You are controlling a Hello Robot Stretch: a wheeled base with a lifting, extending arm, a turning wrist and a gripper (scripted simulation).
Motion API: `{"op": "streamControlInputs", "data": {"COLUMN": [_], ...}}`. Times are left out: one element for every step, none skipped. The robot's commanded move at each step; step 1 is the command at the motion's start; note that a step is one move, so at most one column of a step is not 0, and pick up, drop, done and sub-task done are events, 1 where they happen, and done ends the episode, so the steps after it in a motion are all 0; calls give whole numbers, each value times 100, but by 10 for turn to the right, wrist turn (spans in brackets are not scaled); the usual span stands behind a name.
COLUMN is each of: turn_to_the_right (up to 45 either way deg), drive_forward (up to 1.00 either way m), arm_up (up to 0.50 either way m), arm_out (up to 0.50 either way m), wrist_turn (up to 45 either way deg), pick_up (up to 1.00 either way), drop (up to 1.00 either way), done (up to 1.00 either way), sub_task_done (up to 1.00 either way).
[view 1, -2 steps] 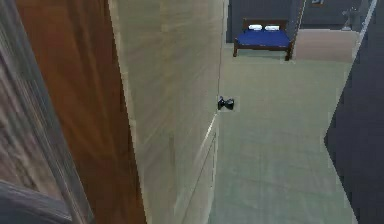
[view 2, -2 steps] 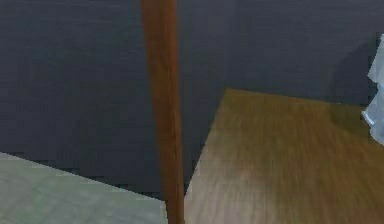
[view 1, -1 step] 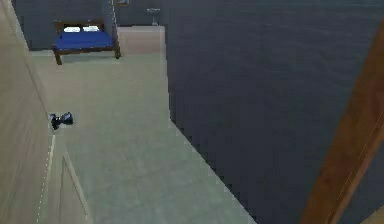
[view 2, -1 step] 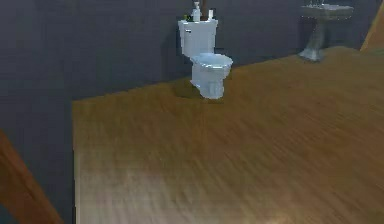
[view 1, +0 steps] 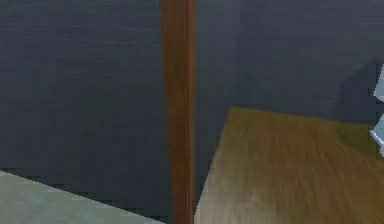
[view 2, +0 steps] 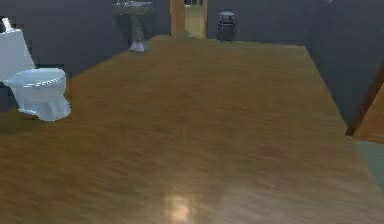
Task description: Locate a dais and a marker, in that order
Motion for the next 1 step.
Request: {"op": "streamControlInputs", "data": {"turn_to_the_right": [450], "drive_forward": [0], "arm_up": [0], "arm_out": [0], "wrist_turn": [0], "pick_up": [0], "drop": [0], "done": [0], "sub_task_done": [0]}}
